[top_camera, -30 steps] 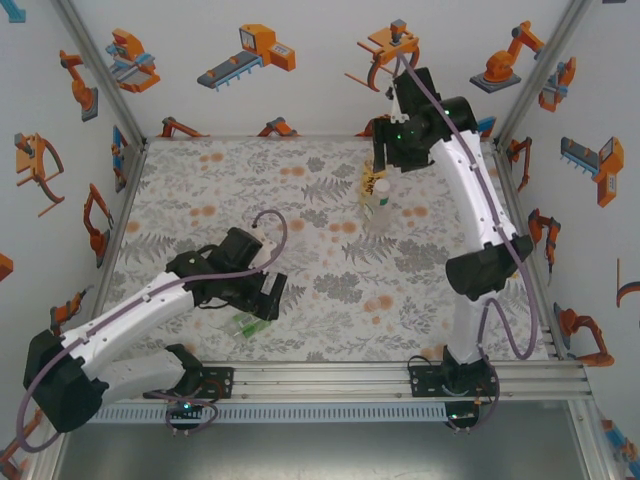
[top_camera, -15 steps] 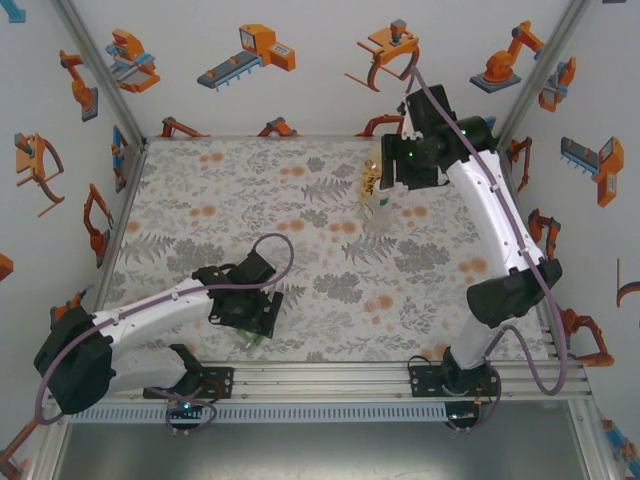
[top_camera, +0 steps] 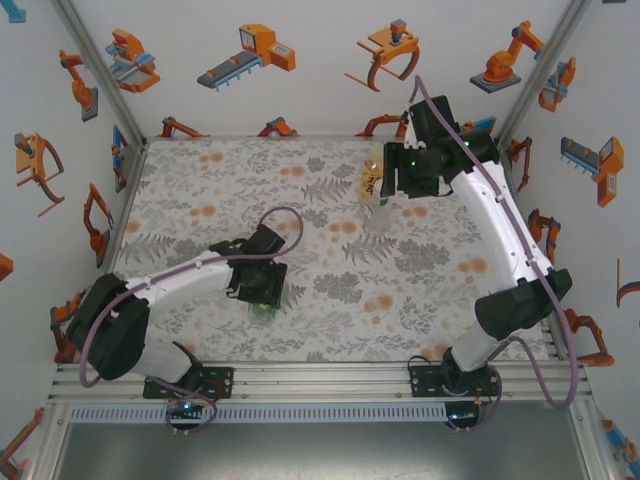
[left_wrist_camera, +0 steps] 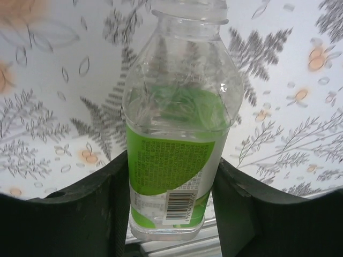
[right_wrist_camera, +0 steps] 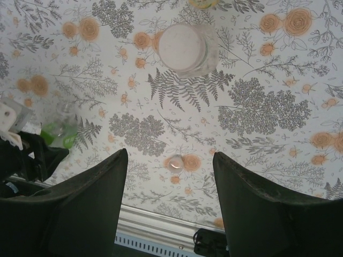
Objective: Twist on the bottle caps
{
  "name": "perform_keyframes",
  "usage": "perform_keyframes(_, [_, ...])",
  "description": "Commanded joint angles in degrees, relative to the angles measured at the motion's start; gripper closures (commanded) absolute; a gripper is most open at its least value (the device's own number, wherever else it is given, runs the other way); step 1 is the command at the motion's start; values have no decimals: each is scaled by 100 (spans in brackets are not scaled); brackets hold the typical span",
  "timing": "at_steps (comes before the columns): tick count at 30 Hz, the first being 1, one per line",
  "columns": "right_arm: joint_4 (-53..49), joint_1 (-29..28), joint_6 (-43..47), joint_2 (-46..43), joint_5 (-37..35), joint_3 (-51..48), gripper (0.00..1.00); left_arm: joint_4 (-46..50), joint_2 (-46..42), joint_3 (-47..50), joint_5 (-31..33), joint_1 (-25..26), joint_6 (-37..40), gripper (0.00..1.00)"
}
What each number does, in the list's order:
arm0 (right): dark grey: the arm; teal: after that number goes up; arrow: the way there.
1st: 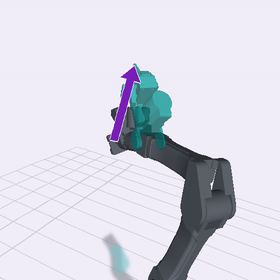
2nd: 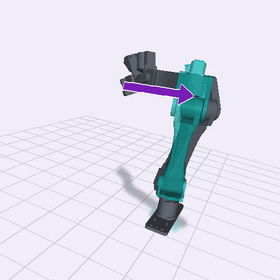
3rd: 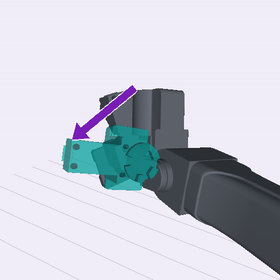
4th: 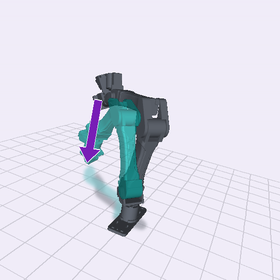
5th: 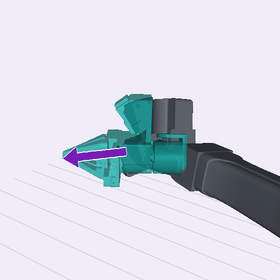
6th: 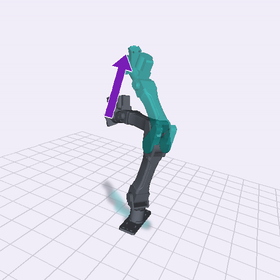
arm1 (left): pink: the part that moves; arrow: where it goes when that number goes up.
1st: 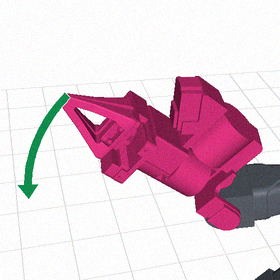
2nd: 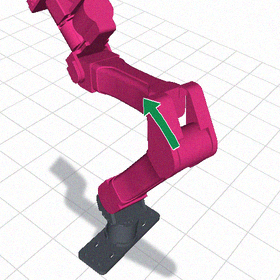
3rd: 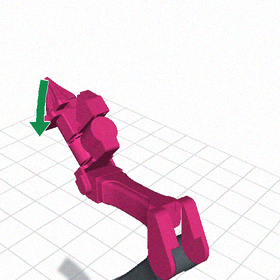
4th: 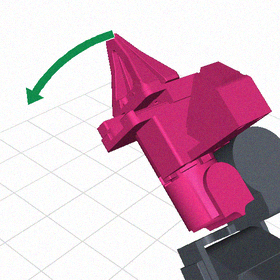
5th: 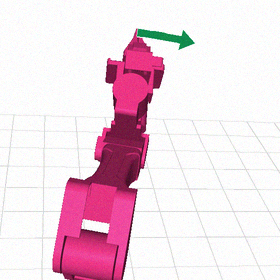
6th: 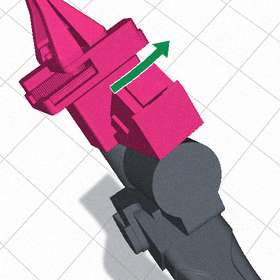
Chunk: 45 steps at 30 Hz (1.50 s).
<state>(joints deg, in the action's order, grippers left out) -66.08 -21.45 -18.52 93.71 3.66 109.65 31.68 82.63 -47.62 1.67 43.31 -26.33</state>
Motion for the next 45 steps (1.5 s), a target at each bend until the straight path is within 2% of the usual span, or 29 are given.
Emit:
perform_keyframes(1, [43, -4, -82, -216, 43, -132, 40, 117, 109, -195, -221, 40, 257, 40])
perform_keyframes(6, [52, -2, -157, -390, 144, -374, 40, 295, -37, 114, -130, 286, 73, 37])
perform_keyframes(14, [174, 1, -388, -808, 316, -1058, 41, 70, 57, 626, -19, 538, -138, 39])
perform_keyframes(18, [199, 0, -442, -948, 277, -1238, 41, -39, 193, 567, 10, 538, -72, 41])
perform_keyframes(33, [-26, -11, -623, -1310, 188, -1370, 44, -92, 797, 138, -30, 512, 282, 40])
perform_keyframes(39, [-36, -236, -959, -1645, 258, -1794, 49, -85, 602, 86, -39, 447, 413, 54])
perform_keyframes(45, [9, -939, -1431, -1937, -14, -2683, 50, -85, -119, 59, -46, 203, 601, 65])
